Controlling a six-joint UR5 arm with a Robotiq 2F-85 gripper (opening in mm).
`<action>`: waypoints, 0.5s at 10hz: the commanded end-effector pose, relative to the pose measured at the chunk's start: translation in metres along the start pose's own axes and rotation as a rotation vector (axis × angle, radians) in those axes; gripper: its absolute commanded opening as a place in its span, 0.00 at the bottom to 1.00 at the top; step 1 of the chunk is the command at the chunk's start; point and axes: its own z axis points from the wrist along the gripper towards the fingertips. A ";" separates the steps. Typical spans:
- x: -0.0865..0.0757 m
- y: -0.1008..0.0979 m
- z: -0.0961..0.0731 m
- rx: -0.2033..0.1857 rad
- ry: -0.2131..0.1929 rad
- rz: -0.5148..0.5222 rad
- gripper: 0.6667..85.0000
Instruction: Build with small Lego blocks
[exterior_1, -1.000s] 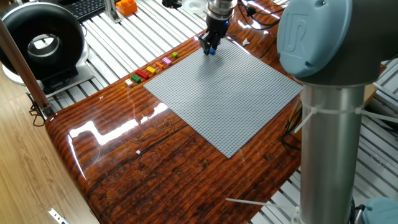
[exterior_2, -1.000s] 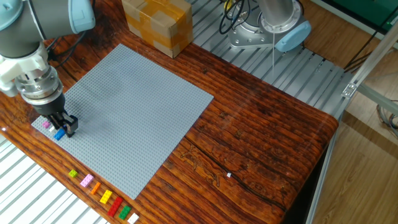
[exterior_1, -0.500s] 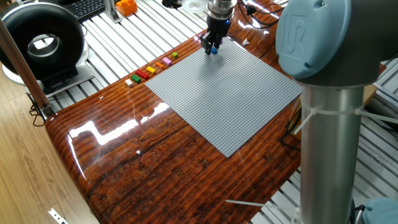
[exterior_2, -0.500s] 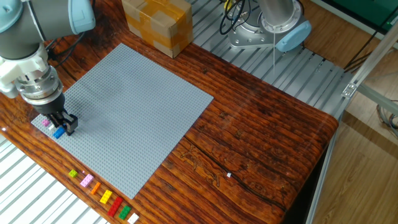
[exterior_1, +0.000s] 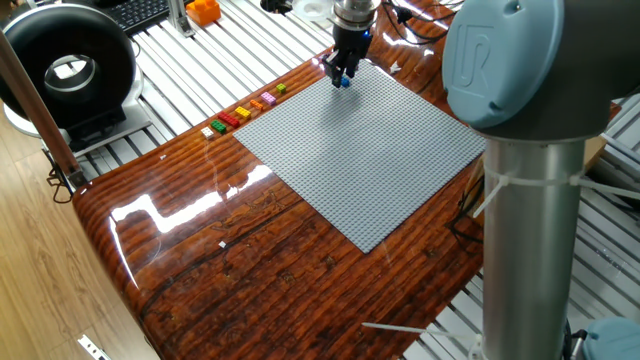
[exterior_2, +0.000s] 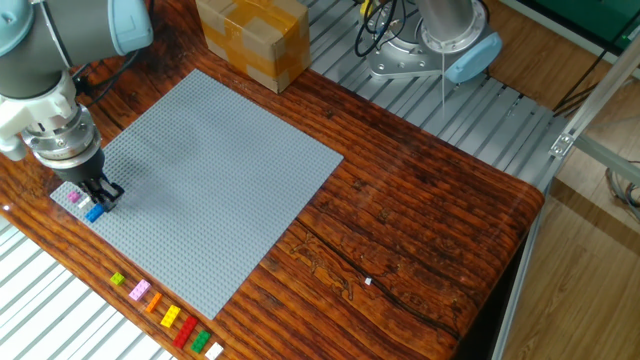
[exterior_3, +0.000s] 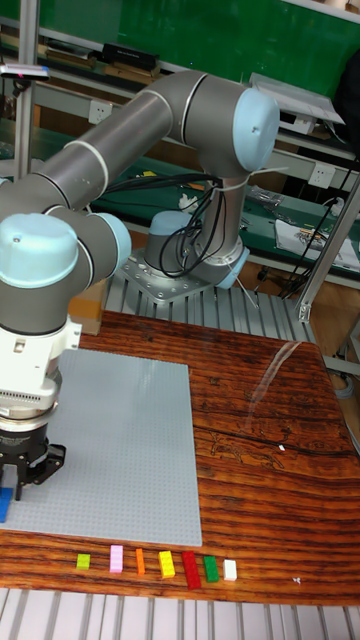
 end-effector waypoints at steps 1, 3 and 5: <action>-0.002 0.008 -0.003 -0.002 0.008 0.079 0.16; -0.004 0.008 -0.005 0.009 0.009 0.085 0.12; -0.010 0.006 -0.002 0.010 -0.013 0.085 0.04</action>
